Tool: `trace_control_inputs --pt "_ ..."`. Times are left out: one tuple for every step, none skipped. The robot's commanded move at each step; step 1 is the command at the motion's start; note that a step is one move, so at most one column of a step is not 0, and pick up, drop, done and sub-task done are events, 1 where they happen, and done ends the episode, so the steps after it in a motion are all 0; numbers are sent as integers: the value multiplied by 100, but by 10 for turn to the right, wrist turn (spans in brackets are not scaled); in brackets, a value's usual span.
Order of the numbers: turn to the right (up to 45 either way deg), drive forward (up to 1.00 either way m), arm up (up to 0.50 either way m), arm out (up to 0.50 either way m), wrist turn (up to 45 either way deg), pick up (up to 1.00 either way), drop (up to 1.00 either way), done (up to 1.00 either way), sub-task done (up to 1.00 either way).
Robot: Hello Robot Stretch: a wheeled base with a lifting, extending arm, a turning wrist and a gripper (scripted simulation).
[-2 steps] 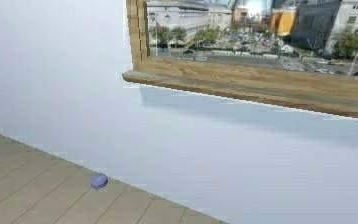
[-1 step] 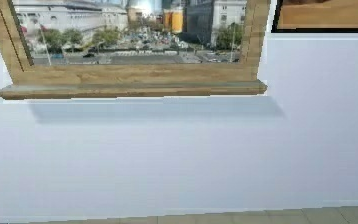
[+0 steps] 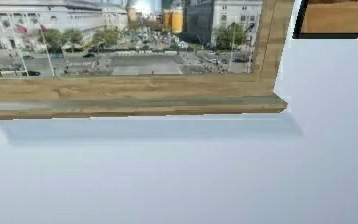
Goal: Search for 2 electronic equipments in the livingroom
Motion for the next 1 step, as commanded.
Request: trace_control_inputs --pt "-450 0 0 0 0 0 0 0 0"
